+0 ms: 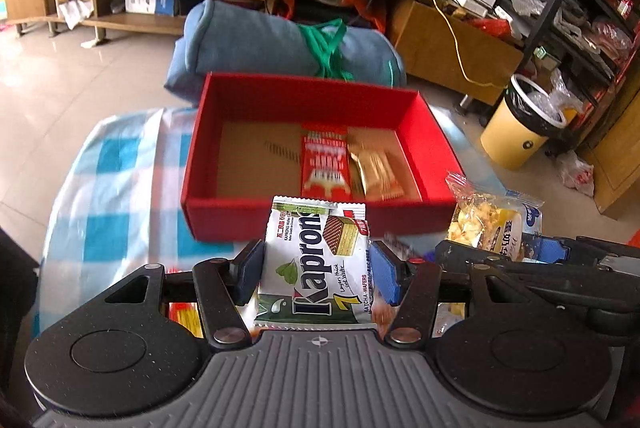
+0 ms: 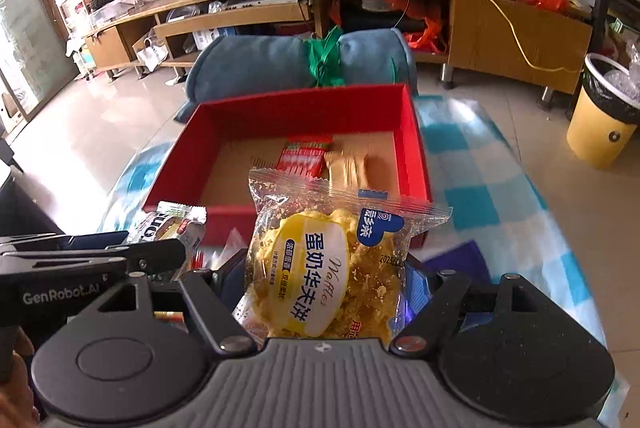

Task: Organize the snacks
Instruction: 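Carry the Kaprons wafer and egg-cake bag over the red box with both tools, then open both tools to drop the wafer and egg-cake bag into the box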

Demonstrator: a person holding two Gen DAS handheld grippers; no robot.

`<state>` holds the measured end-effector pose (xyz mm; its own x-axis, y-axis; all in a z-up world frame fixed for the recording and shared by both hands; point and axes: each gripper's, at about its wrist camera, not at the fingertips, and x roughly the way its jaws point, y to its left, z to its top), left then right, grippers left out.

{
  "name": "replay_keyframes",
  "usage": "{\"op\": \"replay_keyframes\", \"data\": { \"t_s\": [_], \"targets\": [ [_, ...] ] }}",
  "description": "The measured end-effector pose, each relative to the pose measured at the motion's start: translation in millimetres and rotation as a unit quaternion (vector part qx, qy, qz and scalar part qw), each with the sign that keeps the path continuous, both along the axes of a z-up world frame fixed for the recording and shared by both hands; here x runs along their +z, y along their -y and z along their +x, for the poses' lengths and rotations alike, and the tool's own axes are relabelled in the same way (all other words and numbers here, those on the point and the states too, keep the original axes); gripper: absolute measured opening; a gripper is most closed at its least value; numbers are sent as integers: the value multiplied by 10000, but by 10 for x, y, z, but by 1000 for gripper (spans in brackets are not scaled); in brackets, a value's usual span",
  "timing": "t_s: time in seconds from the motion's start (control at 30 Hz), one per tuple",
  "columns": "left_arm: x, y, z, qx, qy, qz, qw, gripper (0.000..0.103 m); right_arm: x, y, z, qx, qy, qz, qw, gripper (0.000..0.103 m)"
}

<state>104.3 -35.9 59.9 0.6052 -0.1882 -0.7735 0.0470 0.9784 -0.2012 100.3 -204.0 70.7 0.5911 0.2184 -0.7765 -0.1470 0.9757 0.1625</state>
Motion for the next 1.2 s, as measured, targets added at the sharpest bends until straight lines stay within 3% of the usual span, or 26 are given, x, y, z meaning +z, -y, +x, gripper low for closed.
{"op": "replay_keyframes", "data": {
  "t_s": [0.4,0.8,1.2],
  "targets": [
    [60,94,615,212,293,223,9991,64,7,22,679,-151,85,-61,9998,71],
    [-152,68,1020,455,137,395,9981,64,-255,-65,1214,-118,-103,-230,9996,71],
    [-419,34,1188,593,-177,551,9966,64,-557,-195,1429,14,-351,-528,9980,71]
  ]
}}
